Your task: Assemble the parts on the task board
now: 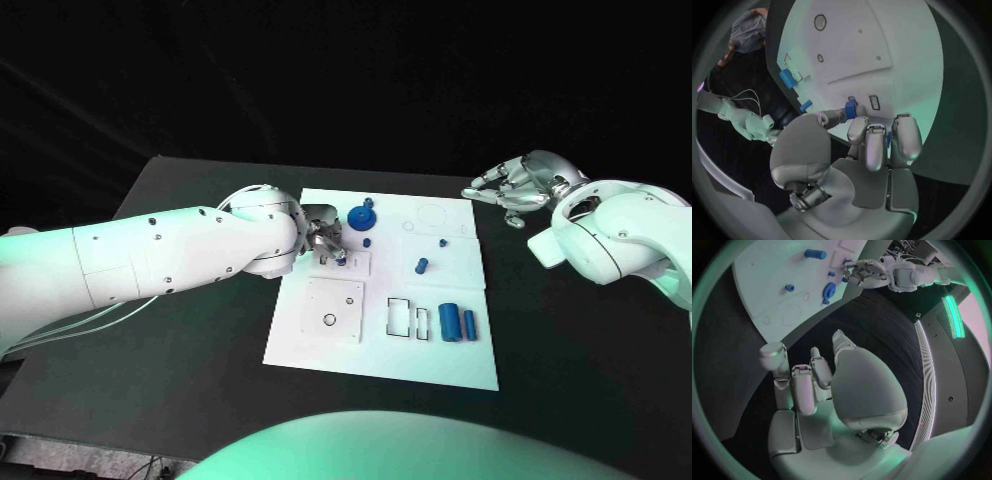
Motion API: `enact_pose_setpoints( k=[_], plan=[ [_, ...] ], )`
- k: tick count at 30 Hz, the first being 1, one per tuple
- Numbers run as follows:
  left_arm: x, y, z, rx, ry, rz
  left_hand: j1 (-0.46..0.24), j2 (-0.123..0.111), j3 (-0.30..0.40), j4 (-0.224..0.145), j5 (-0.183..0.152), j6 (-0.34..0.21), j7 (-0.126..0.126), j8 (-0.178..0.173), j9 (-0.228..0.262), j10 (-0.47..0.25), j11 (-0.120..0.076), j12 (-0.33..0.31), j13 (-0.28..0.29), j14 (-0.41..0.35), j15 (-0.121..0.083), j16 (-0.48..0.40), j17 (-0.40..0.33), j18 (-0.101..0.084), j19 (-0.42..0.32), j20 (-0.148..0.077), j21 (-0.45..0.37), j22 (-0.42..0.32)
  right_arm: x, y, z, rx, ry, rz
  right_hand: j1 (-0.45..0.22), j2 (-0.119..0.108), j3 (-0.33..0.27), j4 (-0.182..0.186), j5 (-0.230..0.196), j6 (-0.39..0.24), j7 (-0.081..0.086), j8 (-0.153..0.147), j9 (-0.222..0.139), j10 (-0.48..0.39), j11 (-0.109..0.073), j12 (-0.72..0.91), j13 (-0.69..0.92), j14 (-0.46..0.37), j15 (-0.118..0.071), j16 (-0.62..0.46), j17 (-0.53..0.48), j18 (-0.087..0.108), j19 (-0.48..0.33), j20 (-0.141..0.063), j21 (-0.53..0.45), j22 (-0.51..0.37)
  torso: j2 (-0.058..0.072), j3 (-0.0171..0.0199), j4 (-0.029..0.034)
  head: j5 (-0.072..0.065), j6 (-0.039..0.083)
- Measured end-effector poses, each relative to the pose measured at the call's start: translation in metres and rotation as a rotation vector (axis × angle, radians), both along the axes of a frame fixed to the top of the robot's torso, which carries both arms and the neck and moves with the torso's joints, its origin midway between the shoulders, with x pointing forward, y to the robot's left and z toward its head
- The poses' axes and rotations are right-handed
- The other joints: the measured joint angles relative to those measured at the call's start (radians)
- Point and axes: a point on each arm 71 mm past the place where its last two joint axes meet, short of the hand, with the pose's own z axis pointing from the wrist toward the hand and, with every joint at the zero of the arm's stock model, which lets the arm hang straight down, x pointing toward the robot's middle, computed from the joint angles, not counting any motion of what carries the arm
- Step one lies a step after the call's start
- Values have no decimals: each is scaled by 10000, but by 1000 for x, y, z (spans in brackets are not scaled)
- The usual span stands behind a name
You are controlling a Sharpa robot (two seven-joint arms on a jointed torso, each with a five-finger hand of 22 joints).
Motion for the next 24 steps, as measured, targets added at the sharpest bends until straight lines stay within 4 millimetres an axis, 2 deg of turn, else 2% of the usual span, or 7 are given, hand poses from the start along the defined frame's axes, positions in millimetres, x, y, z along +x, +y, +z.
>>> enact_pose_setpoints(
  k=[24],
  plan=[
    [-1,0,-1,172,198,-172,-158,-79,1,0,-2,138,-110,59,2,39,-39,0,53,36,-36,0,0,-1,-1,0,-1,-2,-1,1,-2,-3,30,33,0,0,0,0,0,0,0,40,6,0,0,0,0,0,0,0,-2,0,0,0,0,0,-7,-2,2,-5,18]
  ],
)
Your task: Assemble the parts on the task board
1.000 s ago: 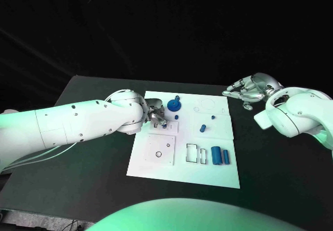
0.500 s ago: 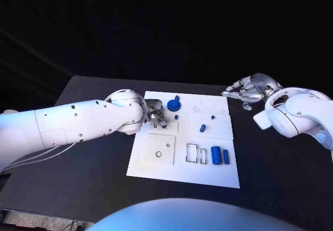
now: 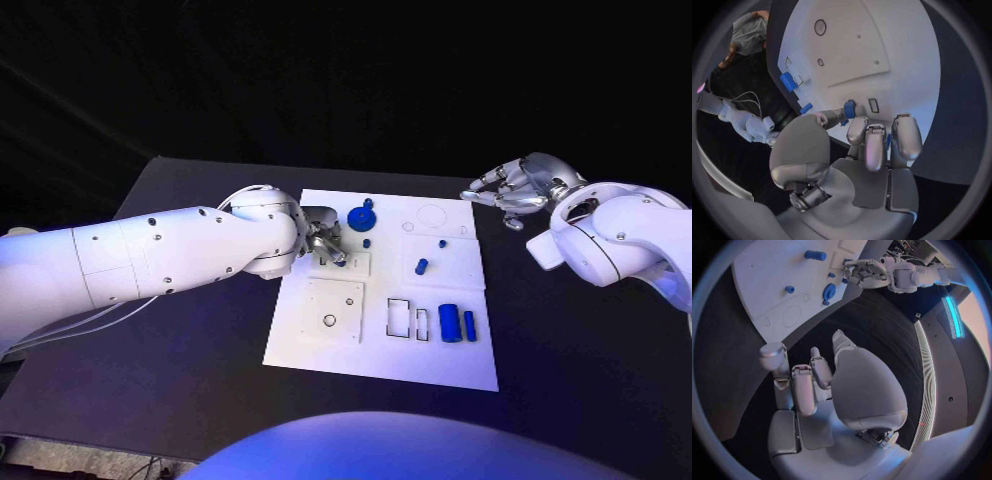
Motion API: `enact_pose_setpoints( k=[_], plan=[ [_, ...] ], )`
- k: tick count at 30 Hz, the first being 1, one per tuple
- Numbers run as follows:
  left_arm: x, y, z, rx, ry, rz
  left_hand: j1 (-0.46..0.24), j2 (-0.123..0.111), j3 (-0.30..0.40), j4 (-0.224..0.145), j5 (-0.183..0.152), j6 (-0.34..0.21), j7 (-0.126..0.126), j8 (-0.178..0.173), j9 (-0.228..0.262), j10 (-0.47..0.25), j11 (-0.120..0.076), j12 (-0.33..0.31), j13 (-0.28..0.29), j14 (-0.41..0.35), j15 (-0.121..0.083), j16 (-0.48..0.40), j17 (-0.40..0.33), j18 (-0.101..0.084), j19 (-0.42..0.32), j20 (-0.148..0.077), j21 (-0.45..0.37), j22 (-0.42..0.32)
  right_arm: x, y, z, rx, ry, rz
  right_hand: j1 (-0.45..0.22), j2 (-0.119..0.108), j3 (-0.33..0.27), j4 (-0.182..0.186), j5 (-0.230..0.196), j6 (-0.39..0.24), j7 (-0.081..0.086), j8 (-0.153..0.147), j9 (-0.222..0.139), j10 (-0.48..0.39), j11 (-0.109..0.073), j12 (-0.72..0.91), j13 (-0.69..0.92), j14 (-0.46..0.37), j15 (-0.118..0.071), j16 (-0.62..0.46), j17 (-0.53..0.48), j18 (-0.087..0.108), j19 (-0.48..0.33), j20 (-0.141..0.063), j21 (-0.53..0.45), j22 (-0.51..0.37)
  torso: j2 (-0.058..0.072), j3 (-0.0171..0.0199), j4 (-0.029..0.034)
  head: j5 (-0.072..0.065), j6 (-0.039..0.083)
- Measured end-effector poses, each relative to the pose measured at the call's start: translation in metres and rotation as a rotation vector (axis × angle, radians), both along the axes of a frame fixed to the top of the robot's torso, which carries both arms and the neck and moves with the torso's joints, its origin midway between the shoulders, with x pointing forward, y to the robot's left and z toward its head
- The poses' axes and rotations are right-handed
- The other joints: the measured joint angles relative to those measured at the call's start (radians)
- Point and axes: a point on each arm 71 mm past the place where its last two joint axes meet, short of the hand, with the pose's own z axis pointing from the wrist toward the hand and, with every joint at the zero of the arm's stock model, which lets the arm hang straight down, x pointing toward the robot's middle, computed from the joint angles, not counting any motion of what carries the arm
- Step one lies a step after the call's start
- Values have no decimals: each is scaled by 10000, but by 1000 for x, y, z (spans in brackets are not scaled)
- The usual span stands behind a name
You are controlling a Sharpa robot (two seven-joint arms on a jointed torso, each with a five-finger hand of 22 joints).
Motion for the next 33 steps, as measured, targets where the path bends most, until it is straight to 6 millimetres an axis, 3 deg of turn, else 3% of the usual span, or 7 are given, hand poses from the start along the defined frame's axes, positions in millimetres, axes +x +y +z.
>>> enact_pose_setpoints(
  k=[6,7,11,14,18,27,33],
  plan=[
    [0,0,0,6,18,1,-181,72,17,-18,-1,3,-3,0,32,-1,0,0,-8,0,0,0,0,1,0,0,0,1,0,0,0,0,0,1,0,0,0,0,0,0,0,0,-1,0,0,0,0,0,0,0,0,0,0,0,0,0,0,-3,0,1,-2],
    [0,0,0,5,22,0,-287,28,322,-322,-16,4,-4,0,83,-1,0,0,-19,0,0,0,0,1,0,0,0,4,0,0,0,0,0,1,0,0,0,0,0,0,0,0,-1,0,0,0,0,0,0,0,-1,0,0,0,0,0,1,-3,0,1,-2],
    [1,0,0,10,31,7,-503,54,331,-331,-33,24,-22,0,130,-1,1,0,-37,0,0,0,0,1,0,0,0,4,0,0,0,0,1,3,0,0,0,0,0,0,0,0,-1,0,0,0,0,0,0,0,-1,0,0,0,0,-11,1,-1,-1,1,-14],
    [1,1,0,19,40,13,-656,79,199,-200,-32,62,-60,0,576,-1,0,0,-37,0,0,0,0,0,0,0,0,16,0,0,0,-1,1,3,0,0,0,0,0,-36,-36,0,2,0,0,0,0,0,0,0,-1,0,0,0,0,-11,3,1,-1,-2,-19],
    [1,1,-1,45,69,22,-802,38,33,-35,-32,269,-268,0,762,-1,0,0,-45,0,1,0,0,0,11,-11,-1,16,0,0,0,-3,3,-1,0,0,0,0,0,-36,-36,-1,7,0,0,0,0,0,0,0,-1,0,0,0,0,-11,3,3,-1,-3,-35],
    [2,2,-1,93,121,33,-894,26,-171,169,-32,503,-502,0,786,-1,0,0,-56,0,1,0,0,0,23,-23,-1,26,0,0,-1,-1,9,1,0,0,0,0,0,-36,-36,-1,6,0,0,0,0,0,0,0,-2,0,0,0,0,-11,4,7,0,-14,-48],
    [2,3,-1,112,149,37,-936,-17,-230,228,-32,518,-517,0,763,-2,0,0,-56,-1,1,0,0,0,21,-21,-2,27,0,0,-1,-1,11,3,0,0,0,0,0,-36,-36,-1,5,0,0,0,0,0,0,0,-2,0,0,0,0,-11,3,3,1,-14,-49]
  ],
)
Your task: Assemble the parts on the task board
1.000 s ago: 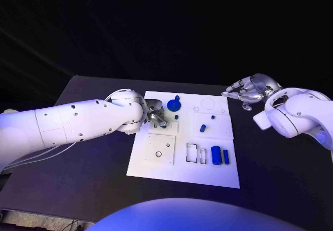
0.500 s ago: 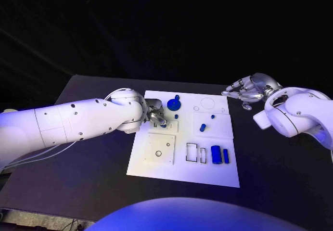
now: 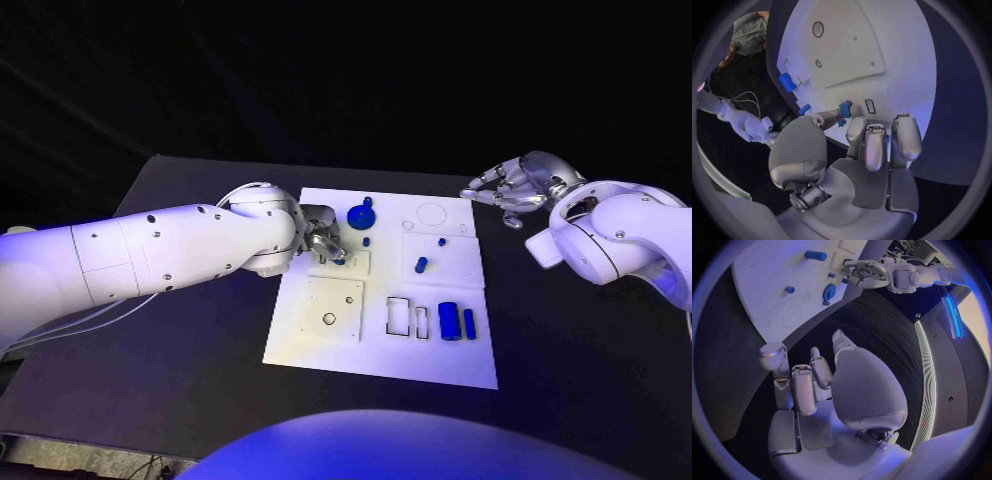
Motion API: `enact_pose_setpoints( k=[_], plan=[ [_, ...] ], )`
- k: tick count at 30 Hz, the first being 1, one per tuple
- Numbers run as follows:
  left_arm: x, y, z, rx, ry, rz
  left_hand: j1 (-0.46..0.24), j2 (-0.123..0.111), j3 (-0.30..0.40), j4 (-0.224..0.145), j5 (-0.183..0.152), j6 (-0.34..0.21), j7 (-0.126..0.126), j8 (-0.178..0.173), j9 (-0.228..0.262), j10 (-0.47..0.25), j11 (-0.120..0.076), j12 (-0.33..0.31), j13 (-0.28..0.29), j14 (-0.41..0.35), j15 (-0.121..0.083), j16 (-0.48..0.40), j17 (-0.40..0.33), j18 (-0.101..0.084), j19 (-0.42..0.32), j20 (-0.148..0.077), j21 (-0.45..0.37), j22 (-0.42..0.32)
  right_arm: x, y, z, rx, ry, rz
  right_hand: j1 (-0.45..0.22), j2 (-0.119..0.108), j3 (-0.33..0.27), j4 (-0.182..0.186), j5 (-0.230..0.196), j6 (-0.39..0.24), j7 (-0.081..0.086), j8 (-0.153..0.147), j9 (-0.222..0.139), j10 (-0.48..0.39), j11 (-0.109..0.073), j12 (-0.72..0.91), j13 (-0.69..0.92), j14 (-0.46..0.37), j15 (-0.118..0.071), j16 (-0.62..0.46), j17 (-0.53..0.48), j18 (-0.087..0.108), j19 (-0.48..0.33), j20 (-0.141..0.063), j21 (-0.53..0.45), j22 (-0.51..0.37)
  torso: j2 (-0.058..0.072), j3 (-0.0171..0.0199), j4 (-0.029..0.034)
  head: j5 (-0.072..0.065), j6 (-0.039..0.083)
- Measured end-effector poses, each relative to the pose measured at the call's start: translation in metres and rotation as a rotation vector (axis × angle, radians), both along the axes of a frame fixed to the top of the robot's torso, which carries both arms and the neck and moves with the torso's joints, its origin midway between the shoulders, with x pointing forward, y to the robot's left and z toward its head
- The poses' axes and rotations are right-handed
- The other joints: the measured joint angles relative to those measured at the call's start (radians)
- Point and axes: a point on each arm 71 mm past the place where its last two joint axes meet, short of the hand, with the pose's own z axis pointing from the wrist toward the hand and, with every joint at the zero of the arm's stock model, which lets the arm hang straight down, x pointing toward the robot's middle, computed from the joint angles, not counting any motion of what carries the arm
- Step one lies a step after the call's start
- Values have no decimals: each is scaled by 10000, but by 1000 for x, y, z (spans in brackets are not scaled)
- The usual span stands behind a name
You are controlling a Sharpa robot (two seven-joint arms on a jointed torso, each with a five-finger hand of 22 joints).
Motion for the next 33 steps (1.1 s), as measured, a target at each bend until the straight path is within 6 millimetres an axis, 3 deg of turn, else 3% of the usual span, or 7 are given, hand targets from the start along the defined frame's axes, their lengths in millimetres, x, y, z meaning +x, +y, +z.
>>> enact_pose_setpoints(
  k=[8,19,33],
  plan=[
    [0,0,0,27,38,6,-89,-10,-126,71,0,19,-20,1,-1,-1,0,0,0,0,0,0,0,1,-1,1,-2,7,0,0,0,0,4,-1,0,0,0,0,0,0,0,0,-1,0,0,0,0,0,0,0,0,0,0,0,0,0,-9,-7,4,-5,0],
    [1,2,-1,69,68,37,-339,29,-712,548,0,104,-37,29,2,-1,1,37,-9,0,0,0,0,1,-1,1,-2,27,0,0,0,-3,6,-6,0,0,0,0,0,0,0,40,-2,0,0,0,0,0,0,0,0,0,0,0,0,-12,-8,-4,-1,6,-1],
    [2,2,-1,77,85,63,-431,17,-1156,826,0,66,0,-3,3,-1,1,37,-16,0,1,0,0,1,-2,2,-3,46,0,0,-1,-7,6,-11,0,0,0,0,0,0,0,39,5,0,0,0,0,0,0,0,0,0,0,0,0,-12,-4,-4,-2,-5,-1]
  ],
)
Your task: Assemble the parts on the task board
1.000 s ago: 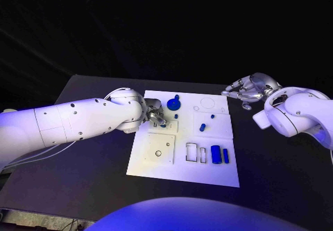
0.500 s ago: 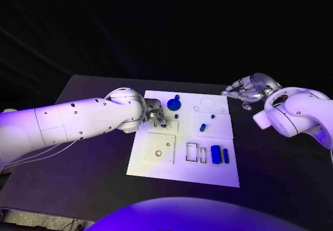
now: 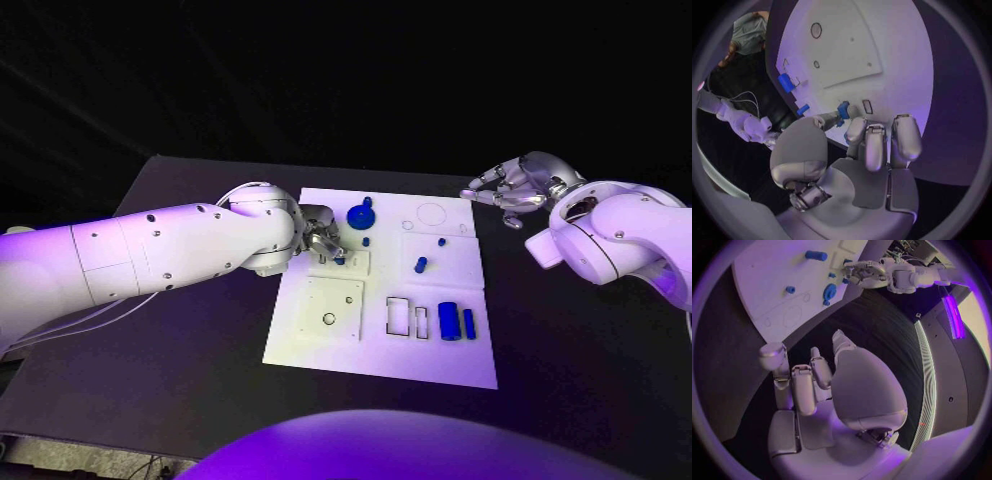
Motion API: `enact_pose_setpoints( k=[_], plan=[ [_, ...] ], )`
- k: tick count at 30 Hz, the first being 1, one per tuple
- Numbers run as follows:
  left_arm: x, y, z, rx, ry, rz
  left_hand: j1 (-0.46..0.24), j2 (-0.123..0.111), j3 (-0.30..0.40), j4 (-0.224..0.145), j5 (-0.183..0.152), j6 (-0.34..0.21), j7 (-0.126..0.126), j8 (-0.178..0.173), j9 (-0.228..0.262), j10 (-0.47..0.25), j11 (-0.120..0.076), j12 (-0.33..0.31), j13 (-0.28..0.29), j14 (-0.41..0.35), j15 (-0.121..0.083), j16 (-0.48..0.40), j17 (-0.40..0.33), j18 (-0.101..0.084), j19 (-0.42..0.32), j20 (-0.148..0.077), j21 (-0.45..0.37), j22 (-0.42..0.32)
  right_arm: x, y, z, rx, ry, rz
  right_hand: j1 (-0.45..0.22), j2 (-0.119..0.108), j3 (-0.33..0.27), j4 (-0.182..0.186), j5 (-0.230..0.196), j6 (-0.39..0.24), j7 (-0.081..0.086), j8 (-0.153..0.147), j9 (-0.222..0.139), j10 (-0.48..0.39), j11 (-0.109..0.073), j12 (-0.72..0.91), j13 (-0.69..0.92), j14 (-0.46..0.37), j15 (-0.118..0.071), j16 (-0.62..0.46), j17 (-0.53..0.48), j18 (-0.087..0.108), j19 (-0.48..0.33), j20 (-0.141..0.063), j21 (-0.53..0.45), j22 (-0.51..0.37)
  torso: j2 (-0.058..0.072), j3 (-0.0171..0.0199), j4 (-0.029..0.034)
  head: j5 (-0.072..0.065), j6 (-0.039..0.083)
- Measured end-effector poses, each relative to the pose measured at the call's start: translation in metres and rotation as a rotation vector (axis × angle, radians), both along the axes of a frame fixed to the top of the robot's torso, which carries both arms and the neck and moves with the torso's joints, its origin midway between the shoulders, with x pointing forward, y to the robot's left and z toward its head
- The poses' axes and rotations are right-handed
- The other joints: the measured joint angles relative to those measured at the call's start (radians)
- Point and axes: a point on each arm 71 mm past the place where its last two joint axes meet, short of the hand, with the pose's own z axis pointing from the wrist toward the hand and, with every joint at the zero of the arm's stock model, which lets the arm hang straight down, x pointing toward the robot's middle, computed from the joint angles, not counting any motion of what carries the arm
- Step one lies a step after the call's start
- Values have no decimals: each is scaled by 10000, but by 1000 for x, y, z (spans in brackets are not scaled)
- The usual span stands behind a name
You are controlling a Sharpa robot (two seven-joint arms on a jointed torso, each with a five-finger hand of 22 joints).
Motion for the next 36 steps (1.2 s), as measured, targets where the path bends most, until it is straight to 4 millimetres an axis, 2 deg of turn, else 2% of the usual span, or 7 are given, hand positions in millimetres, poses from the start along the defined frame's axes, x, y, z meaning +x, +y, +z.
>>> enact_pose_setpoints(
  k=[10,19,36],
  plan=[
    [0,0,0,-12,25,25,0,0,-152,97,0,0,0,0,0,0,0,0,-10,0,0,0,0,0,0,0,0,13,0,-1,0,3,10,-9,0,0,0,0,0,0,0,0,-1,0,0,0,0,0,0,0,0,1,0,0,0,0,-2,1,-1,12,0],
    [0,1,0,-42,63,53,-40,-41,-625,343,0,36,36,1,0,0,0,0,-10,0,0,0,0,0,0,0,0,23,0,-1,-1,1,18,-18,0,0,-29,29,0,-34,34,0,-2,0,0,0,0,0,0,0,0,0,0,0,0,1,-4,1,-3,12,0],
    [-1,0,0,-75,90,51,-80,-1,-760,346,0,36,35,1,0,-1,1,38,-9,0,0,0,0,0,-1,1,0,22,0,-1,-1,-1,30,-30,0,0,-28,28,0,-34,34,0,4,0,0,0,-14,0,0,0,8,1,0,0,-42,1,0,2,-3,13,0]
  ],
)
